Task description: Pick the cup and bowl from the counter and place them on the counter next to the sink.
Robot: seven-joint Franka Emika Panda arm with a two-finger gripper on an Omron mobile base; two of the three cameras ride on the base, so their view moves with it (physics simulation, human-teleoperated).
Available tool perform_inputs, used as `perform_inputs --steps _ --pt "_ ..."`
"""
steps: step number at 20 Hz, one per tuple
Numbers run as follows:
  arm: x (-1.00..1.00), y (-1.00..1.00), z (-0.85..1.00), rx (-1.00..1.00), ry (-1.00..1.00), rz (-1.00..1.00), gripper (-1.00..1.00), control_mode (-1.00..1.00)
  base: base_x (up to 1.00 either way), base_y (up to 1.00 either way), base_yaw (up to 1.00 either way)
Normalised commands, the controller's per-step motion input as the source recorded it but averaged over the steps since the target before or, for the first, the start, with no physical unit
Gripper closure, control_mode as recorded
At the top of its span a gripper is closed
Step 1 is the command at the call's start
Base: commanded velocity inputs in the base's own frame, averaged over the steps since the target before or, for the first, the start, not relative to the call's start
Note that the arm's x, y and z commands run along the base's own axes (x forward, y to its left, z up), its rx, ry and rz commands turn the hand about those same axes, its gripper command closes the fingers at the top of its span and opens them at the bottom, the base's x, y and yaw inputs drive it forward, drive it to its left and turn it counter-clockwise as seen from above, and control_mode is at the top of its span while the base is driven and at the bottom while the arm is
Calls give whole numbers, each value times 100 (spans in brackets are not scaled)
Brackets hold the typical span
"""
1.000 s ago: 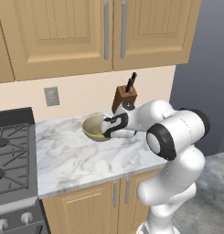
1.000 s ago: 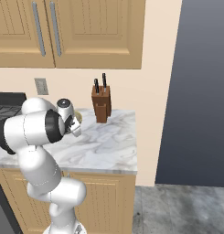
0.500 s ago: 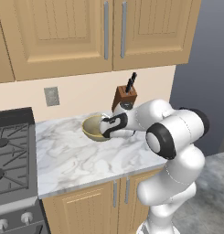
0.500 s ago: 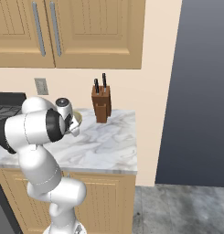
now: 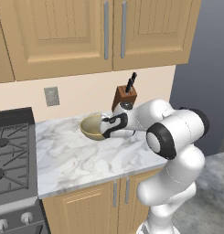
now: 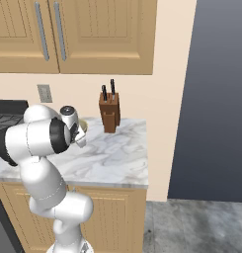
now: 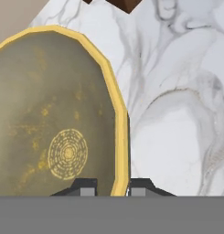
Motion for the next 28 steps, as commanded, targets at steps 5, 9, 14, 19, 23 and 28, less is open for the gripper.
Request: perform_inputs --steps 5,9,14,19,23,28 --pt "-16 0 0 0 -2 0 100 -100 0 0 0" --pt "-68 -9 5 0 -16 0 100 -100 0 0 0" --pt "-66 -21 25 0 -15 0 100 -100 0 0 0" --pt "-64 -35 29 2 -4 0 100 -100 0 0 0" --pt "-54 -41 54 1 4 0 100 -100 0 0 0" --pt "-44 -44 48 0 14 0 100 -100 0 0 0"
